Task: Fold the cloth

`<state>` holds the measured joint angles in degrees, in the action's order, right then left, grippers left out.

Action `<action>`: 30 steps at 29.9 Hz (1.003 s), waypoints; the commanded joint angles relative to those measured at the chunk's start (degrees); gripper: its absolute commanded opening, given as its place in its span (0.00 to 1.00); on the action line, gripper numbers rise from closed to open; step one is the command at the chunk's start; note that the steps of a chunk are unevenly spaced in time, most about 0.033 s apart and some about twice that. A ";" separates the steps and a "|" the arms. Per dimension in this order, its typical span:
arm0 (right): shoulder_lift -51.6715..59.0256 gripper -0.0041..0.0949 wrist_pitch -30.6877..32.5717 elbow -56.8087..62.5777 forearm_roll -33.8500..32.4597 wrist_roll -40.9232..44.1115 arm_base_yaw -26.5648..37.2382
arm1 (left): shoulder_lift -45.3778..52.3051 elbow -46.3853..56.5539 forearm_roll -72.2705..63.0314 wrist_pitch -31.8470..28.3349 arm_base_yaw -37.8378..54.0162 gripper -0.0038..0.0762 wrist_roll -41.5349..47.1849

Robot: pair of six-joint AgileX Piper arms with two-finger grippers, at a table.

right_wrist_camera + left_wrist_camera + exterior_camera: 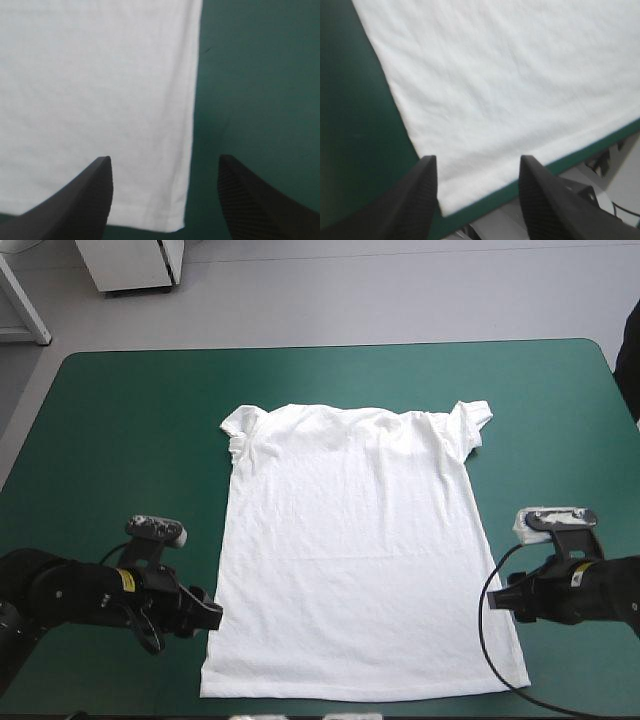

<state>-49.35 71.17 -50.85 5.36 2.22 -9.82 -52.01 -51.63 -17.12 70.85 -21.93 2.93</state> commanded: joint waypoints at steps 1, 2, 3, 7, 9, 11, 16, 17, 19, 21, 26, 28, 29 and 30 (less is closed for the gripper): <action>-3.69 0.63 -1.72 -7.64 -6.17 1.13 -0.02 | -3.53 -8.71 6.60 -0.34 -0.11 0.52 0.39; -5.56 0.63 -2.49 -10.17 -6.85 1.55 -0.02 | -5.08 -10.73 9.29 -0.58 -0.11 0.52 0.39; -6.88 0.63 -2.79 -11.84 -7.52 1.78 -0.02 | -6.37 -12.70 11.39 -0.99 -0.11 0.53 0.39; -13.39 0.63 -4.04 -19.99 -7.91 2.20 -0.02 | -13.18 -19.22 17.71 -3.26 -0.11 0.59 0.39; -16.79 0.63 -4.45 -23.24 -7.91 2.10 -0.02 | -16.28 -21.38 19.60 -4.61 -0.11 0.62 0.39; -19.96 0.63 -4.80 -26.24 -7.80 1.65 -0.02 | -19.53 -22.76 20.37 -6.31 -0.11 0.63 0.39; -26.20 0.62 -5.88 -30.97 -7.13 0.60 -0.02 | -27.65 -23.14 21.29 -9.86 -0.11 0.63 0.39; -27.38 0.62 -6.20 -31.63 -7.01 0.60 -0.02 | -29.35 -23.14 21.45 -10.50 0.11 0.63 0.39; -29.35 0.62 -6.72 -32.39 -7.01 0.60 -0.02 | -32.22 -23.14 21.00 -12.31 1.10 0.63 0.39; -30.99 0.62 -7.26 -32.99 -7.01 0.45 -0.02 | -35.11 -23.14 20.24 -14.31 2.41 0.63 0.39; -33.66 0.62 -9.24 -32.99 -6.72 -0.09 -0.02 | -40.21 -23.27 17.12 -17.69 5.66 0.63 -0.12; -34.70 0.62 -10.29 -32.99 -6.72 -0.41 -0.02 | -42.07 -23.61 17.64 -18.26 5.66 0.63 -0.42; -35.35 0.62 -10.97 -32.99 -6.72 -0.41 -0.02 | -43.07 -23.75 17.64 -19.00 5.66 0.63 -0.97; -35.87 0.62 -11.49 -32.99 -6.72 -0.41 -0.02 | -43.71 -23.75 17.64 -19.64 5.66 0.63 -0.97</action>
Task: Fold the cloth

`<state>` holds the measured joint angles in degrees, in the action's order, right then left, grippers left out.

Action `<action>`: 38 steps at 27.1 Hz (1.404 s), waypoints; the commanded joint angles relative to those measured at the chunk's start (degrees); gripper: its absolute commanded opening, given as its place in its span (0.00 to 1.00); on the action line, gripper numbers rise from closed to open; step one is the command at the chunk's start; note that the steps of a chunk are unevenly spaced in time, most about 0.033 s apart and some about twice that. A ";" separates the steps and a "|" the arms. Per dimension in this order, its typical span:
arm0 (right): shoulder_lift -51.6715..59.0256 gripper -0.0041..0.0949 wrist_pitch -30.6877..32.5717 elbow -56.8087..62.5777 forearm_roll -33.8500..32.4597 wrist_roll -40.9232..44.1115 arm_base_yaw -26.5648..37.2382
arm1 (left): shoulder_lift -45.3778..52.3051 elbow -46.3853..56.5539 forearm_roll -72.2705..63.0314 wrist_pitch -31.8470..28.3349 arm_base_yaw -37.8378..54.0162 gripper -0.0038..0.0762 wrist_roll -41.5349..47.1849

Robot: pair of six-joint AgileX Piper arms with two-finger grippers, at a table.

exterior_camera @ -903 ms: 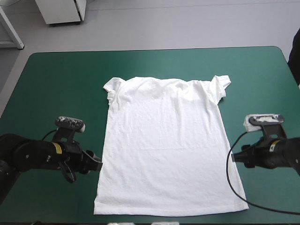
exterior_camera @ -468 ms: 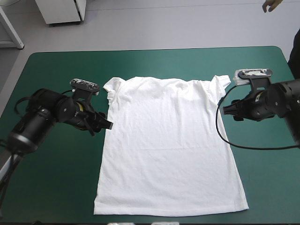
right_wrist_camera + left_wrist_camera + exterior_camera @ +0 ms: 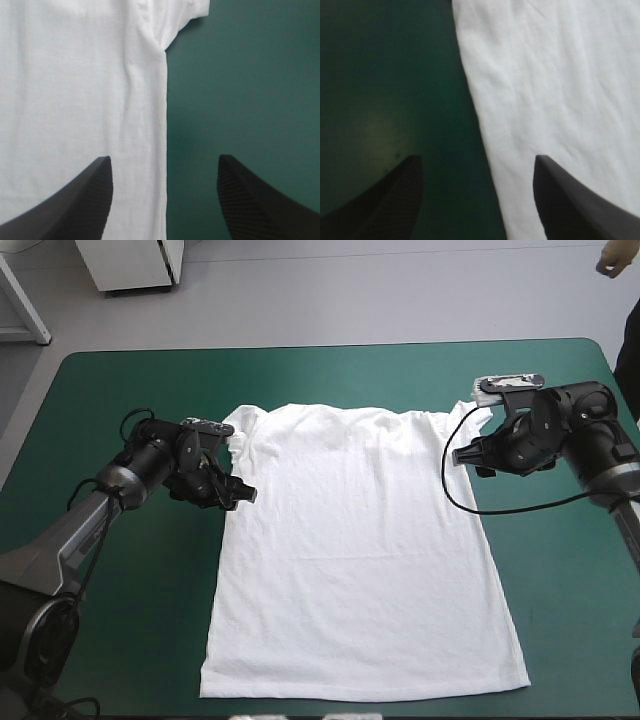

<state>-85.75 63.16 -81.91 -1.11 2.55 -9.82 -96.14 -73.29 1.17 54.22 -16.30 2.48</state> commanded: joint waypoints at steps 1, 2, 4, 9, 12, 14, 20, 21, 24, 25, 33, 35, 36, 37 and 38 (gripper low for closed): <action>-0.10 0.62 -3.74 -1.92 -0.14 -0.74 -0.02 | -0.34 -2.19 -1.17 -3.44 0.03 0.63 -0.52; -0.73 0.62 -3.75 -1.97 -0.14 -0.74 -0.02 | -1.54 -2.52 -1.17 -3.59 0.03 0.63 -0.52; -1.99 0.62 -3.75 -2.33 -0.14 -0.99 -0.02 | -3.26 -3.13 -1.17 -3.59 0.03 0.63 -0.65; -4.66 0.62 -4.70 -3.12 -0.14 -0.99 -0.02 | -7.86 -3.95 -2.62 -4.43 0.03 0.63 -0.97; -5.52 0.62 -6.53 -3.12 -0.14 -1.15 -0.02 | -9.65 -4.21 -4.10 -4.55 0.03 0.62 -0.97; -6.41 0.62 -7.03 -3.50 -0.48 -1.18 -0.02 | -10.84 -4.21 -5.87 -4.90 0.03 0.59 -1.55; -10.65 0.62 -7.03 -4.05 1.11 -3.22 -0.02 | -15.12 -4.21 -10.68 -4.80 0.03 0.39 -4.62; -11.44 0.62 -7.03 -4.05 1.88 -3.37 -0.02 | -15.75 -4.21 -11.10 -4.93 0.03 0.33 -4.91; -14.40 0.62 -7.03 -4.05 4.13 -4.64 -0.02 | -18.48 -4.21 -11.08 -4.66 -0.07 0.11 -5.34; -14.93 0.62 -7.03 -4.05 4.52 -4.76 -0.02 | -18.90 -4.21 -11.08 -4.66 -0.07 0.06 -5.49; -19.05 0.62 -6.91 -4.05 4.61 -5.20 -0.02 | -19.54 -4.21 -11.08 -4.44 -0.07 0.04 -6.41; -20.58 0.62 -6.41 -4.05 4.74 -5.09 -0.02 | -19.43 -4.21 -11.13 -3.83 -0.07 0.04 -6.41; -21.30 0.62 -6.07 -3.95 4.84 -4.70 -0.02 | -19.43 -4.21 -11.55 -3.59 -0.07 0.04 -6.56; -22.14 0.62 -5.94 -3.95 4.84 -4.26 -0.02 | -19.43 -4.21 -12.23 -3.59 -0.07 0.04 -6.78; -23.06 0.62 -5.40 -3.85 4.84 -4.25 -0.02 | -19.43 -4.21 -12.94 -3.48 -0.07 0.04 -6.97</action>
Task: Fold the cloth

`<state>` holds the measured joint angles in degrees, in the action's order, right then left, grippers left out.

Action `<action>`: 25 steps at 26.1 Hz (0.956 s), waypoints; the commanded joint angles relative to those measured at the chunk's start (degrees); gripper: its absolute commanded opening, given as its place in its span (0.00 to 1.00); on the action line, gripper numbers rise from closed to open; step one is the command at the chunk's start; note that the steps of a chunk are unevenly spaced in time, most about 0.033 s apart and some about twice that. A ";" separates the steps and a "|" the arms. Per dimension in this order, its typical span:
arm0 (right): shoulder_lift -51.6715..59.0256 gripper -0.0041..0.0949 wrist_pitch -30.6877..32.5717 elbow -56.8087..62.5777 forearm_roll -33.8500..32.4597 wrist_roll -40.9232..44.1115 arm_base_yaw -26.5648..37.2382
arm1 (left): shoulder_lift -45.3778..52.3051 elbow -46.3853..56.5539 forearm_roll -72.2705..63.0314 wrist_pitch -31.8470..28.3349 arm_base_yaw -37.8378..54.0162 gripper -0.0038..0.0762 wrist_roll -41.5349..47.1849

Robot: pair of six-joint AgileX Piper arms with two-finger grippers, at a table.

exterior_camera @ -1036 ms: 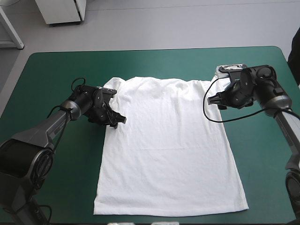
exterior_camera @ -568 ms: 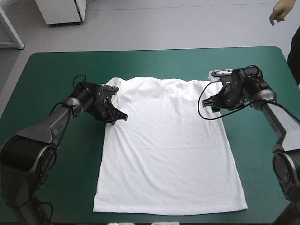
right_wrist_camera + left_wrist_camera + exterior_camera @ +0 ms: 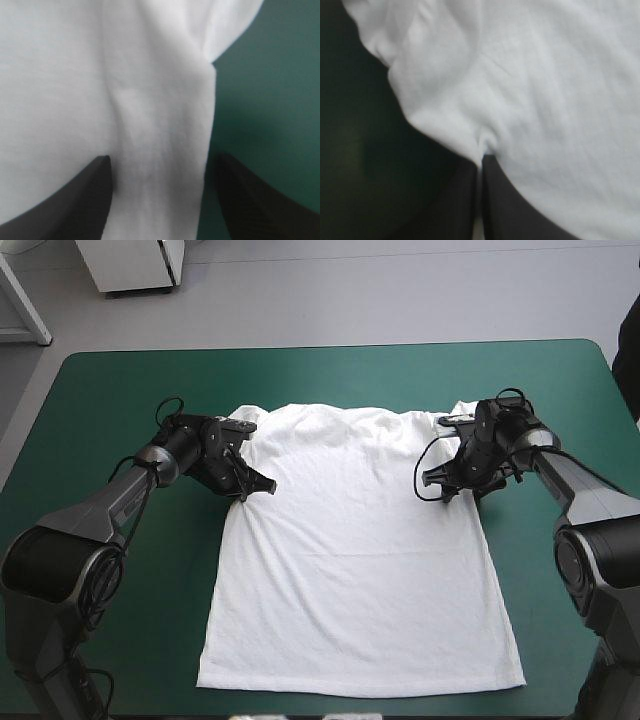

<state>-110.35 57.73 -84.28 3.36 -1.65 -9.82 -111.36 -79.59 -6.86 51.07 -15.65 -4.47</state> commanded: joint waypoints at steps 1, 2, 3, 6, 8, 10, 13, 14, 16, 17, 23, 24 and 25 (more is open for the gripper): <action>1.17 0.59 0.46 -1.48 0.67 -0.05 -0.02 | -4.22 2.10 -5.20 -0.33 -0.72 0.04 -0.02; 0.53 0.50 1.00 -1.18 1.69 -0.05 -0.02 | -4.22 2.10 -5.36 -0.11 -0.72 0.04 -0.02; 0.07 0.44 1.32 -1.04 2.29 -0.16 -0.02 | -4.22 2.02 -5.36 -0.01 -0.72 0.04 -0.02; -0.73 0.08 1.88 -1.04 4.12 -2.14 -0.02 | -4.22 1.87 -5.36 0.21 -0.72 0.04 -0.02; -0.87 0.03 1.88 -1.04 4.91 -2.41 -0.02 | -4.22 1.32 -5.36 0.07 -0.72 0.04 -0.39; -0.72 0.02 2.47 -1.14 6.11 -2.41 -0.02 | -3.68 -0.41 -4.96 1.65 -0.72 0.04 -1.79; 0.64 0.02 4.43 -1.90 6.64 -2.41 -0.02 | -1.17 -2.53 -3.91 4.74 -0.72 0.04 -2.33; 1.65 0.02 4.59 -2.21 6.68 -2.41 -0.02 | 0.11 -3.00 -3.80 5.05 -0.72 0.04 -2.45; 3.83 0.02 4.87 -3.27 6.55 -2.41 -0.02 | 3.82 -3.55 -2.15 5.28 -0.72 0.04 -2.45; 5.38 0.02 5.12 -3.85 6.41 -2.41 -0.02 | 5.92 -3.70 -1.40 5.59 -0.72 0.04 -2.35; 12.18 0.02 6.77 -5.91 6.77 -2.41 -0.02 | 17.55 -5.12 1.70 8.05 -0.72 0.04 -1.15; 13.38 0.02 7.08 -6.02 6.64 -2.41 -0.02 | 19.59 -5.63 1.98 8.49 -0.72 0.04 -1.15; 14.38 0.02 7.21 -6.15 6.55 -2.41 -0.02 | 21.59 -6.24 2.37 9.05 -0.72 0.04 -1.15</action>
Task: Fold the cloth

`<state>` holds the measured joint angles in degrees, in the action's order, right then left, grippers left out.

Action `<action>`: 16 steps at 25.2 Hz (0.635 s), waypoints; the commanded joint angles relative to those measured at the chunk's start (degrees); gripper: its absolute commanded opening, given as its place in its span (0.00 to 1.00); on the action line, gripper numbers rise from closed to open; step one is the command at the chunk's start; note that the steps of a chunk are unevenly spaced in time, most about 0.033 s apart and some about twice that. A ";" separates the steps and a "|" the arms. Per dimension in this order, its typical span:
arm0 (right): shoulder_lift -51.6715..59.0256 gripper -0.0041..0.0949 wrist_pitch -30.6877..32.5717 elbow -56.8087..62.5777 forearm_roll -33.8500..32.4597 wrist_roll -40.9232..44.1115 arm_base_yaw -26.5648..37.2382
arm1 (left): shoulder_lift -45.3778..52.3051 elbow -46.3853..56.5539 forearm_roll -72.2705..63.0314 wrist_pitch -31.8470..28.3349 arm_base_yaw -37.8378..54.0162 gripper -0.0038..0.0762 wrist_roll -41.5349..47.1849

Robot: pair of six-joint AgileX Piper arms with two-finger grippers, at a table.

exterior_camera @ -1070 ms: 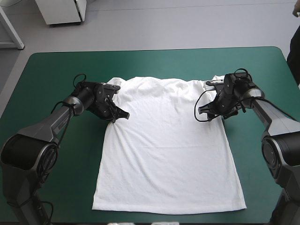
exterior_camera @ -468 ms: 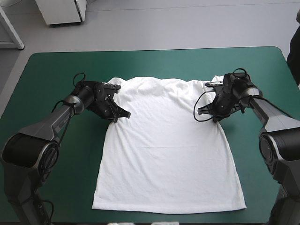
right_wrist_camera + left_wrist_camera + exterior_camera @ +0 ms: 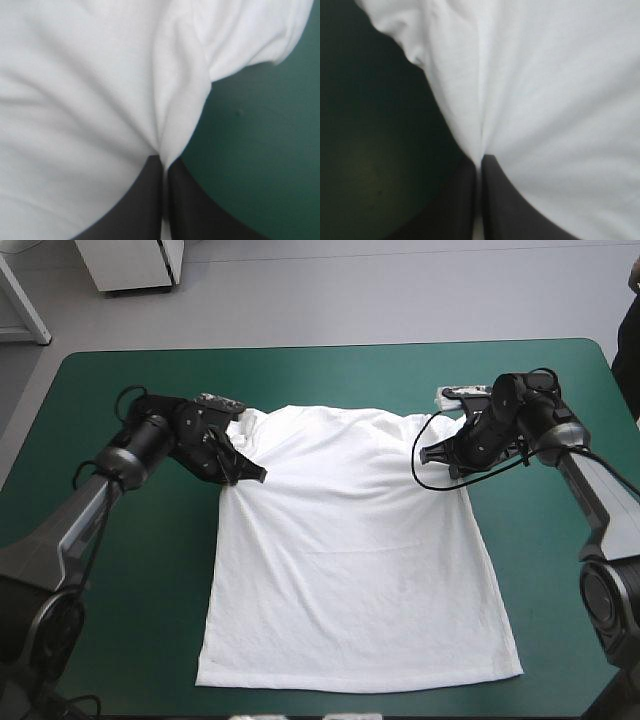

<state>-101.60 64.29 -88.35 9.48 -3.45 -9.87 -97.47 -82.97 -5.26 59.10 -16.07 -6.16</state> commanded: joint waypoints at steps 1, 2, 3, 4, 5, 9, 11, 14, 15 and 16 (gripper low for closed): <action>6.92 0.02 0.74 -2.08 0.43 -0.61 0.03 | 9.58 -3.54 0.87 1.44 -0.30 0.04 0.54; 8.23 0.02 0.74 -2.16 0.53 -0.61 0.03 | 11.37 -4.48 1.33 2.03 -0.30 0.04 0.54; 9.58 0.02 0.74 -2.16 0.53 -0.61 0.03 | 13.06 -5.49 1.75 2.42 -0.30 0.04 0.54; 10.92 0.02 0.74 -2.31 0.63 -0.61 0.03 | 14.63 -6.55 1.85 2.69 -0.30 0.04 0.54; 12.32 0.02 0.89 -2.35 0.63 -0.61 0.03 | 15.79 -7.45 1.85 2.84 -0.30 0.04 0.54; 16.87 0.02 1.04 -3.90 0.75 -0.61 0.03 | 19.32 -12.23 1.57 4.74 -0.30 0.04 0.66; 19.59 0.02 1.04 -6.83 1.16 -0.22 0.03 | 20.95 -14.22 1.20 5.00 -0.30 0.04 1.07; 21.59 0.02 1.58 -11.90 1.60 0.35 0.03 | 23.01 -15.28 -0.89 5.02 -0.30 0.04 1.07; 21.58 0.02 1.70 -14.07 2.26 0.35 0.03 | 23.55 -15.80 -1.52 5.02 -0.30 0.04 1.07; 21.58 0.02 1.69 -15.85 2.53 0.35 0.03 | 23.72 -16.40 -1.68 4.81 -0.30 0.04 1.43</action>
<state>-82.20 68.39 -99.37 10.68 -3.22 -9.87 -76.12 -96.60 -5.29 67.06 -16.13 -5.87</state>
